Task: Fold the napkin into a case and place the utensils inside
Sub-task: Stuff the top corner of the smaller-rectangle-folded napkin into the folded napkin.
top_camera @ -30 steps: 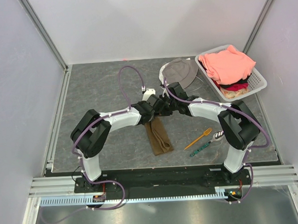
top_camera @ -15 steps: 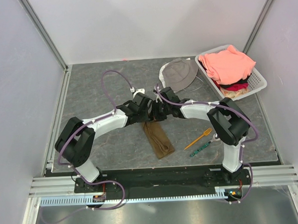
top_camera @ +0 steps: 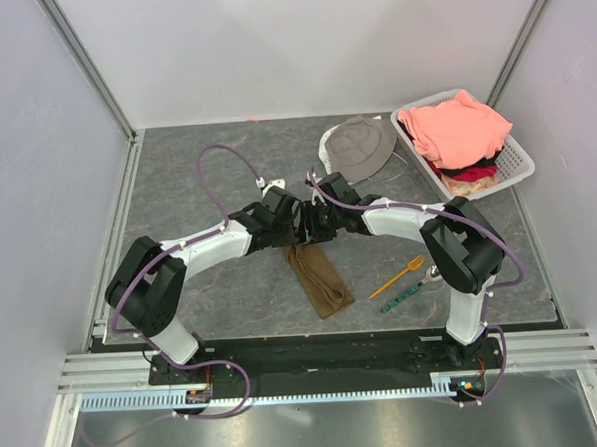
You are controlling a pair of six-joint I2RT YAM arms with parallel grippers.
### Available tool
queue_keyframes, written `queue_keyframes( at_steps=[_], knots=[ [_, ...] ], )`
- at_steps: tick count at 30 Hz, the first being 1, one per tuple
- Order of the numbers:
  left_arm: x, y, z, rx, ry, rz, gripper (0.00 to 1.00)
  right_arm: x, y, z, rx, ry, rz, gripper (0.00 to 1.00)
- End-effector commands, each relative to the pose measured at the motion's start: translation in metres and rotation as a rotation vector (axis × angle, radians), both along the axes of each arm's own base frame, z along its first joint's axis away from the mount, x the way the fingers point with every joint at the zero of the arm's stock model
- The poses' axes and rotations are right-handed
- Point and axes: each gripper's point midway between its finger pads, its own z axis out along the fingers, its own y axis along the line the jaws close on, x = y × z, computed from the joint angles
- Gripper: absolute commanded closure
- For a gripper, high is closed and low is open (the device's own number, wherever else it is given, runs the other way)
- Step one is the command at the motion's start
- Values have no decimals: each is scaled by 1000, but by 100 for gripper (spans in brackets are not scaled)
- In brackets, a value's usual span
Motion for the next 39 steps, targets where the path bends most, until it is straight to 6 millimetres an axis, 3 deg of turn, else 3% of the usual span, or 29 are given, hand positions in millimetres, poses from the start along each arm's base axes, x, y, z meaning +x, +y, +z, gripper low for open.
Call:
queue_keyframes(
  at_steps=[1,10,13,17,20,25,26,31,34,39],
  knots=[
    [0,-7,14,-71,-17,16,98,15,6,45,52,-116,8,56],
    [-4,-6,11,-81,-8,18,98,20,7,41,49,-108,2,59],
    [-3,-7,15,-90,-13,21,98,17,10,36,60,-88,8,67],
    [-1,-8,24,-119,-32,23,98,13,12,31,81,-67,11,90],
    [1,-10,36,-154,-60,25,98,6,17,21,91,-39,14,100],
    [-4,-13,42,-218,-46,49,98,0,37,-1,148,4,22,100],
    [-6,-14,41,-230,-37,50,98,-1,39,-13,132,27,26,100],
    [-13,-1,18,-201,20,105,98,7,51,-7,174,18,36,100],
    [-13,10,17,-200,1,141,98,3,53,-10,169,39,62,99],
    [-9,19,28,-194,-34,154,98,4,37,8,177,18,47,80]
  ],
)
